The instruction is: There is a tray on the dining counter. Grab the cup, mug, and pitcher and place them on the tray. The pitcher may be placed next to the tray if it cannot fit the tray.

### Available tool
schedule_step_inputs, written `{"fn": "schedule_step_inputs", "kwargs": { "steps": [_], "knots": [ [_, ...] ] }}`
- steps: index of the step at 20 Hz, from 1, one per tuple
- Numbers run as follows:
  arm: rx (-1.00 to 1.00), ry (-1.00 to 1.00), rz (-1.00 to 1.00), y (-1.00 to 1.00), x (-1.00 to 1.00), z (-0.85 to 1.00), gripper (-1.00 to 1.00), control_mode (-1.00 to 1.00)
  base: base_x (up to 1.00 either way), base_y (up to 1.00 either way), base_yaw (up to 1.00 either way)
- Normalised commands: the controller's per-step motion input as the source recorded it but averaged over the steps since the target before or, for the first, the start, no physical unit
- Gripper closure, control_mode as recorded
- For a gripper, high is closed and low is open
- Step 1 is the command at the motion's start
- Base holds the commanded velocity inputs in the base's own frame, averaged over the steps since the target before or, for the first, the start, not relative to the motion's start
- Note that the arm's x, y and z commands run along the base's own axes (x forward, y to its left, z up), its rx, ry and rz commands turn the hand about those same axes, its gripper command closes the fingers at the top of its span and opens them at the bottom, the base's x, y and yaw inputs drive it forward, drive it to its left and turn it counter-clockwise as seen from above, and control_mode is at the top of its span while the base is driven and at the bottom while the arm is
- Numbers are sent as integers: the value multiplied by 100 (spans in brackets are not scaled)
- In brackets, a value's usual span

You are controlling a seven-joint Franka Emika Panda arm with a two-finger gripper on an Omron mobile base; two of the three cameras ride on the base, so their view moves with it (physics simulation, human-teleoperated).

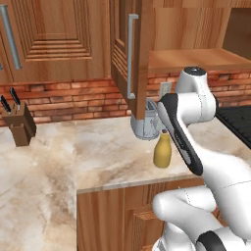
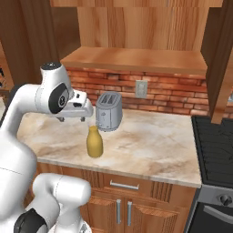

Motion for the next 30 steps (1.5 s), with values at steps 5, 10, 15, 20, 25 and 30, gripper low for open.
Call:
{"fn": "schedule_step_inputs", "kwargs": {
  "steps": [5, 10, 15, 20, 25, 30],
  "knots": [
    [7, 11, 0, -1, 10, -2, -100, -100, 0, 0, 0],
    [7, 7, 0, -7, 7, -1, -100, -100, 0, 0, 0],
    [1, 0, 0, -14, 15, -14, -100, -100, 0, 0, 0],
    [0, 0, 0, -14, 17, -27, -100, -100, 0, 0, 0],
    [0, 0, 0, 0, 25, -21, -100, -100, 0, 0, 0],
    [0, 0, 0, 0, 32, -13, -100, -100, 0, 0, 0]
  ]
}}
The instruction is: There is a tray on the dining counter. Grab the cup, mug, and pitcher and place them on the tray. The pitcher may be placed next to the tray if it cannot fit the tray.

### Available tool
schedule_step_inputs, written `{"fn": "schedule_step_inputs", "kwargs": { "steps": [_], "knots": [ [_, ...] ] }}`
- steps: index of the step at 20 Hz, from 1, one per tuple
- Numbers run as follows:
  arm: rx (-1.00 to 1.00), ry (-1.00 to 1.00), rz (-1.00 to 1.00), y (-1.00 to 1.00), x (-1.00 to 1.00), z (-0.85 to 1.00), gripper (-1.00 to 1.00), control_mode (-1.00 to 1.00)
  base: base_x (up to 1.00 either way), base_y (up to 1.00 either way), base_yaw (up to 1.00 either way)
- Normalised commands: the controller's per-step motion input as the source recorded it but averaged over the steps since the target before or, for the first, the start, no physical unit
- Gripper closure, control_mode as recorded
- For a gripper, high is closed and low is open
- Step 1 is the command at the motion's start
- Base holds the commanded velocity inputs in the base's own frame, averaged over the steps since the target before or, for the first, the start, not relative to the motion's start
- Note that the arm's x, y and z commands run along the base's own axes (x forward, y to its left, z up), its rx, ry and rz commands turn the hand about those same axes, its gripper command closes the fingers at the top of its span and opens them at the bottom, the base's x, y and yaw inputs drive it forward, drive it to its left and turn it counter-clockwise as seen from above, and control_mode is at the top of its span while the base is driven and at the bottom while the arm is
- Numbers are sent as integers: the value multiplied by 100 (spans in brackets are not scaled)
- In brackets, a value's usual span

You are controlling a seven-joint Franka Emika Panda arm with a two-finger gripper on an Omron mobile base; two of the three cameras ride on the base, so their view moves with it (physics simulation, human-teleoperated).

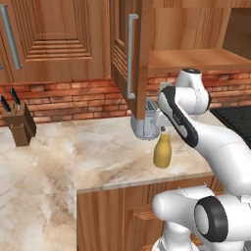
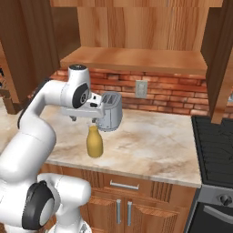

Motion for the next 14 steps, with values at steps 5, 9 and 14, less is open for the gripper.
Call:
{"fn": "schedule_step_inputs", "kwargs": {
  "steps": [5, 9, 14],
  "knots": [
    [0, 0, 0, 0, 26, -10, -100, -100, 0, 0, 0],
    [0, 0, 0, 0, 16, -4, -100, -100, 0, 0, 0],
    [0, 0, 0, 0, 11, -3, -100, -100, 0, 0, 0]
  ]
}}
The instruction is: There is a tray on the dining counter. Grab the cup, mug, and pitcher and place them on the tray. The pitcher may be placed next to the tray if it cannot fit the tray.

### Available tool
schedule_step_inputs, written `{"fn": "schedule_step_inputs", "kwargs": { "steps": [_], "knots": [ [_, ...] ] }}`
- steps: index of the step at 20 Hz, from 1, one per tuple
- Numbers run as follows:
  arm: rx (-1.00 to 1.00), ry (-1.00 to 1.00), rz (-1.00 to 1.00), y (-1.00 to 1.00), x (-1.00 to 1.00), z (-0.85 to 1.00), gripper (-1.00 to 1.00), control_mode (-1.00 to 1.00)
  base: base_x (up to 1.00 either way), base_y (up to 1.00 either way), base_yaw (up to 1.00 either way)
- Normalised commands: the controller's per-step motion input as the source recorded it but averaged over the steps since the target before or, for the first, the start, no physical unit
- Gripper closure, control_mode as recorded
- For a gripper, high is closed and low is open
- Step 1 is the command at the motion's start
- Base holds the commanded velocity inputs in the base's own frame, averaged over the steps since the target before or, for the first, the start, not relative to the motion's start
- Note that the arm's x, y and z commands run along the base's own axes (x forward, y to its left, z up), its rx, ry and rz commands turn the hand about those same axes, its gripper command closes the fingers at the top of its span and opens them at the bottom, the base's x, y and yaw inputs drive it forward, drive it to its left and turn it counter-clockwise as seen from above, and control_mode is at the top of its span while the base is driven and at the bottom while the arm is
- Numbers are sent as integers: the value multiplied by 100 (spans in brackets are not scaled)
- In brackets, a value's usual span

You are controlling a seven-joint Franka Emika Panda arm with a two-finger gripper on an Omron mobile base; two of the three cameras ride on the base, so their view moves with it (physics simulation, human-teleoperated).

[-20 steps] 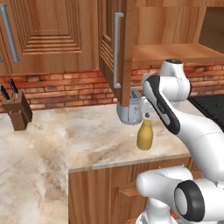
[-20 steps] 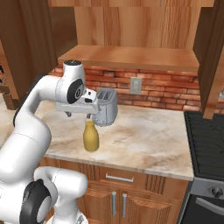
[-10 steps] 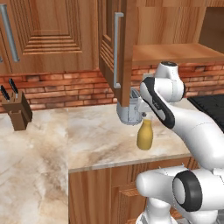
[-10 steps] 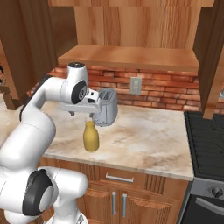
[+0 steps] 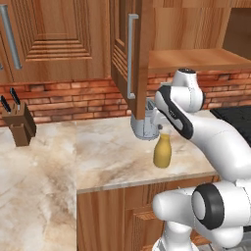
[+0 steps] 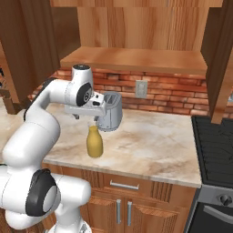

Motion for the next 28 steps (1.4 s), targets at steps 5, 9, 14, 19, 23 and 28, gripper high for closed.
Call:
{"fn": "schedule_step_inputs", "kwargs": {
  "steps": [5, 9, 14, 19, 23, 28],
  "knots": [
    [0, 0, 0, -3, 10, -8, -100, -100, 0, 0, 0],
    [0, 0, 0, -3, 9, -12, -100, -100, 0, 0, 0],
    [0, 0, 0, -4, 9, -12, -100, -100, 0, 0, 0],
    [0, 0, 0, -3, 12, -16, -100, -100, 0, 0, 0],
    [0, 1, 0, -2, 9, -17, -100, -100, 0, 0, 0],
    [0, 3, 0, 0, 3, -13, -100, -100, 0, 0, 0]
  ]
}}
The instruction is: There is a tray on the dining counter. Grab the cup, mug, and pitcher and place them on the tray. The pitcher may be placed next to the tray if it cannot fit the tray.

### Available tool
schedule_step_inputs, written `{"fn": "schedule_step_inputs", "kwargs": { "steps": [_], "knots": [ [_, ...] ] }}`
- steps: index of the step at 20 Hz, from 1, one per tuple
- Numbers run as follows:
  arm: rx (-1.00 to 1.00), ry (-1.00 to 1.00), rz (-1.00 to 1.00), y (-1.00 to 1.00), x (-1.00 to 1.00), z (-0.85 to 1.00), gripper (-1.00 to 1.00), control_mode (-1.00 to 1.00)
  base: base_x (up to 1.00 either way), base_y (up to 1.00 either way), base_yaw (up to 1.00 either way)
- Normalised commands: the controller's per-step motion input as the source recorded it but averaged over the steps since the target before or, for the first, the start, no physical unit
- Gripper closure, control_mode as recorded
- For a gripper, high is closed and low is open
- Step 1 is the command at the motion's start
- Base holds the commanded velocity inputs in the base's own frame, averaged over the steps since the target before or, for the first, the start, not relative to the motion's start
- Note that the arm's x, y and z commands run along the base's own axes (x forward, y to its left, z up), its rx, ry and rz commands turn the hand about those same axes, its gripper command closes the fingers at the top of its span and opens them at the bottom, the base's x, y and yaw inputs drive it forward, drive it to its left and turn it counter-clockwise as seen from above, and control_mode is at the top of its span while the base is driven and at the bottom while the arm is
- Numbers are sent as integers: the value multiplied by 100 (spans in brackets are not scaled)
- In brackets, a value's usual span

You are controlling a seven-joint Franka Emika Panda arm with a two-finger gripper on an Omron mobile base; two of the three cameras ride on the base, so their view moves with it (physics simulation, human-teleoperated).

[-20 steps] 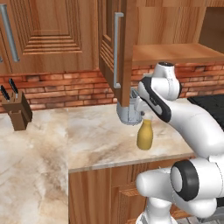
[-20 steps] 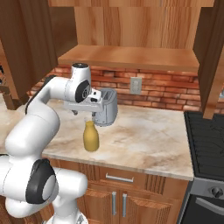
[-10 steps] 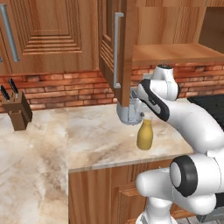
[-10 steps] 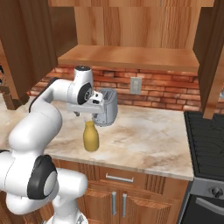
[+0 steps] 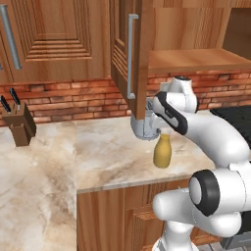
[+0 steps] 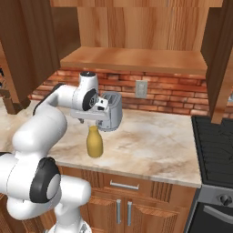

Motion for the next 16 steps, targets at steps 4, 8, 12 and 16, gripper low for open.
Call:
{"fn": "schedule_step_inputs", "kwargs": {
  "steps": [4, 8, 12, 16],
  "knots": [
    [0, 4, 0, 0, 0, -11, -100, -100, 0, 0, 0],
    [0, 3, 0, 0, 0, -16, -100, -100, 0, 0, 0],
    [0, 0, 0, 0, 0, -26, -100, -100, 0, 0, 0],
    [0, 0, 0, 0, 0, -19, -100, -100, 0, 0, 0]
  ]
}}
